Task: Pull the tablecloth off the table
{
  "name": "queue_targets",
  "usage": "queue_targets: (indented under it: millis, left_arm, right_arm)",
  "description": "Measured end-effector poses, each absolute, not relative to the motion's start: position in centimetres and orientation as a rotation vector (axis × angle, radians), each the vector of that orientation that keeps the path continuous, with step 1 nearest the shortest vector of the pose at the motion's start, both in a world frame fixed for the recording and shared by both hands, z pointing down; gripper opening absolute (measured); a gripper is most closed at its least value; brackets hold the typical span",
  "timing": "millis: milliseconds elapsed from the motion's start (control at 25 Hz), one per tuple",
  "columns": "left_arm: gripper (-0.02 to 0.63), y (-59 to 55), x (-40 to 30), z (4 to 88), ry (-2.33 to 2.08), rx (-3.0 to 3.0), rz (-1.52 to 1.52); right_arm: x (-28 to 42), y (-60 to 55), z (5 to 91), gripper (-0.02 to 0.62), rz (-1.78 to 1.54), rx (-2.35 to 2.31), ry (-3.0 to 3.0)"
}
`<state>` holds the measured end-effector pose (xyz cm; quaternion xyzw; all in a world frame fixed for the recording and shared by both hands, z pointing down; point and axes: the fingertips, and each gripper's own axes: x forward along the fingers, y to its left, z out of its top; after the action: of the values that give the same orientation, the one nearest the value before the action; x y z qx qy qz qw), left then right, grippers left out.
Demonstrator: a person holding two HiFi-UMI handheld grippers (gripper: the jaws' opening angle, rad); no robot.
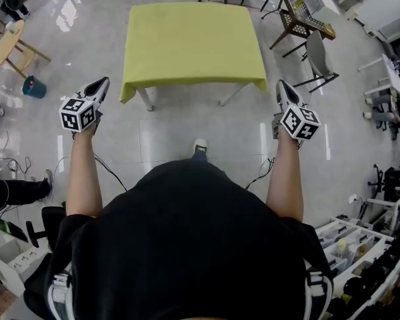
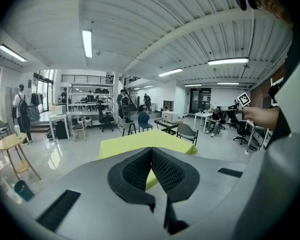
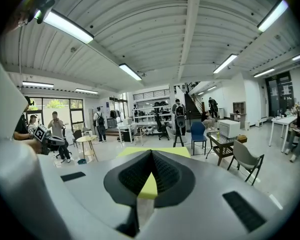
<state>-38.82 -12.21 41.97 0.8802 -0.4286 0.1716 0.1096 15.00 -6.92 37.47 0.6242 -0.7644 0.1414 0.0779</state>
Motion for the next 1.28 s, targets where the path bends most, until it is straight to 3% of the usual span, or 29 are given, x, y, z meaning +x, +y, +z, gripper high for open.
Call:
queue_targets:
  millis: [1280]
  left_arm:
    - [0.023,-31.2,-27.5,43.9,-1.513,2.391,0.596]
  right_arm:
    - [30.0,-32.8,45.2,0.015,0.529,1.592,-2.356]
